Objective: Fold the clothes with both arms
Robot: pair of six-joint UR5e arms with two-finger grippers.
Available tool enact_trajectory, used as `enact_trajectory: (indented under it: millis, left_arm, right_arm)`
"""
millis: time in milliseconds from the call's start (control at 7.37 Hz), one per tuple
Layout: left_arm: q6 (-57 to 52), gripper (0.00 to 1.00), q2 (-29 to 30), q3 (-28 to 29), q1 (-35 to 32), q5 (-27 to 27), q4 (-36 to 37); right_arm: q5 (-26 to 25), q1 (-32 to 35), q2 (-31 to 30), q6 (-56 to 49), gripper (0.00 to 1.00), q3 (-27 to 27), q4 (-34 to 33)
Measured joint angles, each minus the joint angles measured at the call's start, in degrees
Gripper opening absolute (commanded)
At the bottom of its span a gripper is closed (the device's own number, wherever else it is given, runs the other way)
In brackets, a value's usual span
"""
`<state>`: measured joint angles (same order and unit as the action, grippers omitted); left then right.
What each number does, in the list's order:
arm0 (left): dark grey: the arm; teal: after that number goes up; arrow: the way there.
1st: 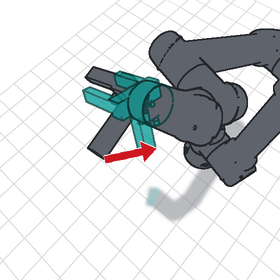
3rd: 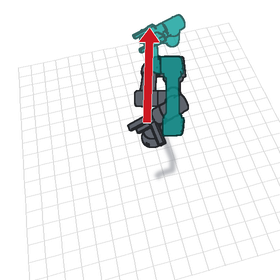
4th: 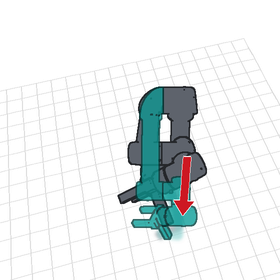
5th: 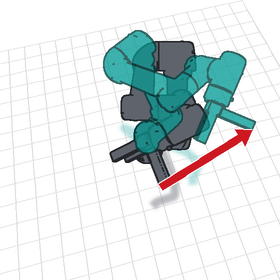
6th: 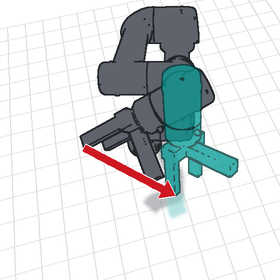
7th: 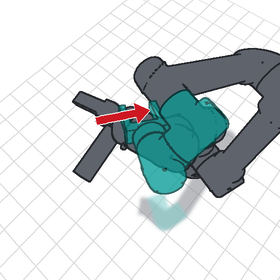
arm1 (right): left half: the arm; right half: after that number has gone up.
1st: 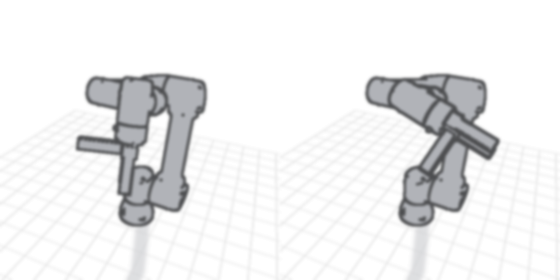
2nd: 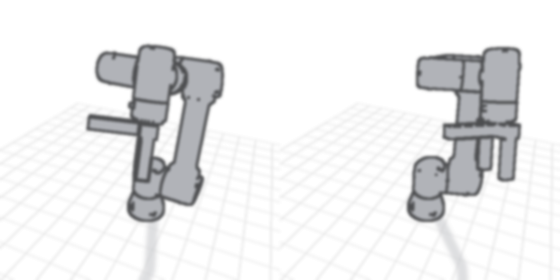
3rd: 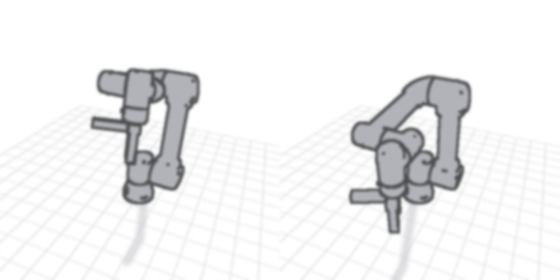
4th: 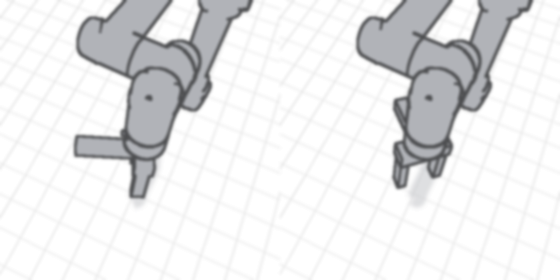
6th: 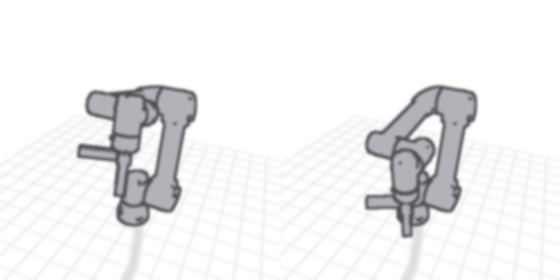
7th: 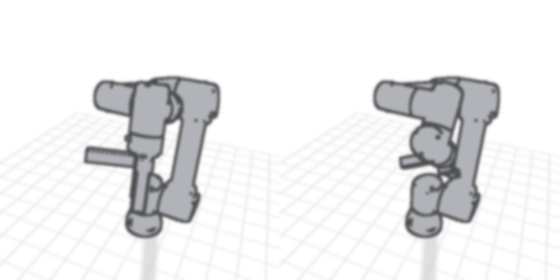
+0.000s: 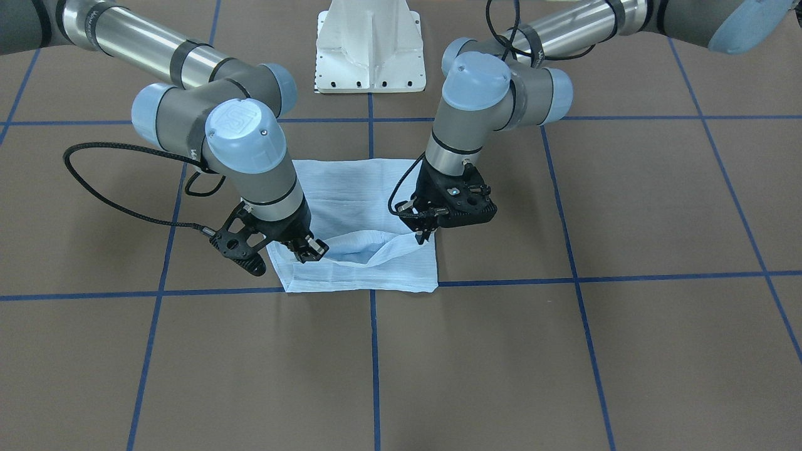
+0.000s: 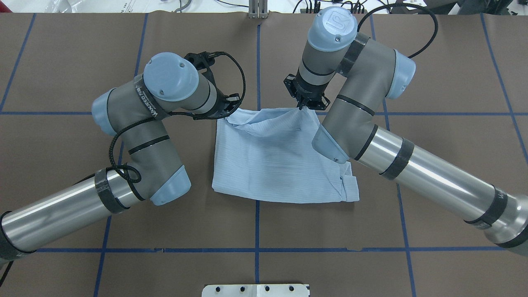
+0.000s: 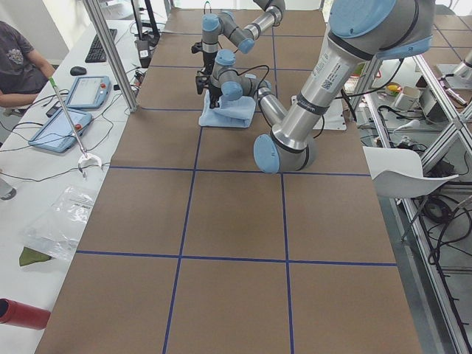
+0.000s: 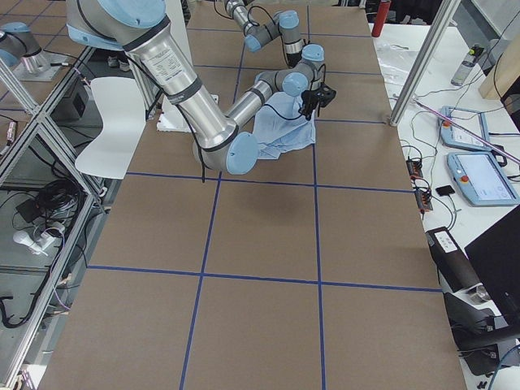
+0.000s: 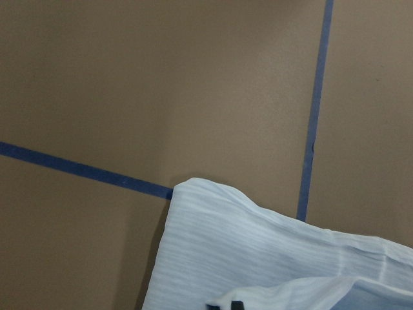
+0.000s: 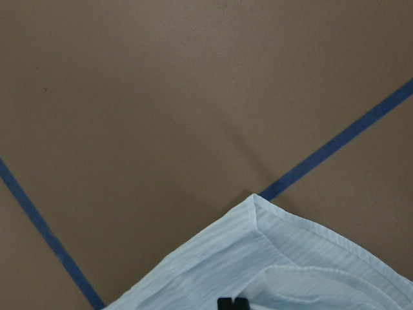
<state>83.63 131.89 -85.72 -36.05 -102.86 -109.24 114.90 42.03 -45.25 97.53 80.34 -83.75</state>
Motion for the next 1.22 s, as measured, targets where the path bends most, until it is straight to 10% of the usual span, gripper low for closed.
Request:
enact_trajectory:
  millis: [271, 407, 543, 1221]
  left_arm:
    - [-0.29, 0.0, 0.44, 3.01, -0.4, 0.02, -1.64]
    - [-0.16, 0.4, 0.51, 3.65, -0.46, 0.03, -1.82]
    - [0.59, 0.99, 0.59, 3.92, -0.49, 0.05, -1.87]
    - [0.89, 1.0, 0.46, 3.11, -3.59, -0.16, -4.03]
  right_arm:
    - [0.03, 0.08, 0.82, 0.02, 0.0, -5.33, 4.56]
    - [0.05, 0.08, 1.14, 0.02, 0.99, -6.8, 5.62]
    - [0.06, 0.07, 1.27, -0.07, 1.0, -7.45, 6.2]
    - [0.63, 0.83, 3.4, -1.56, 1.0, -7.83, 7.08]
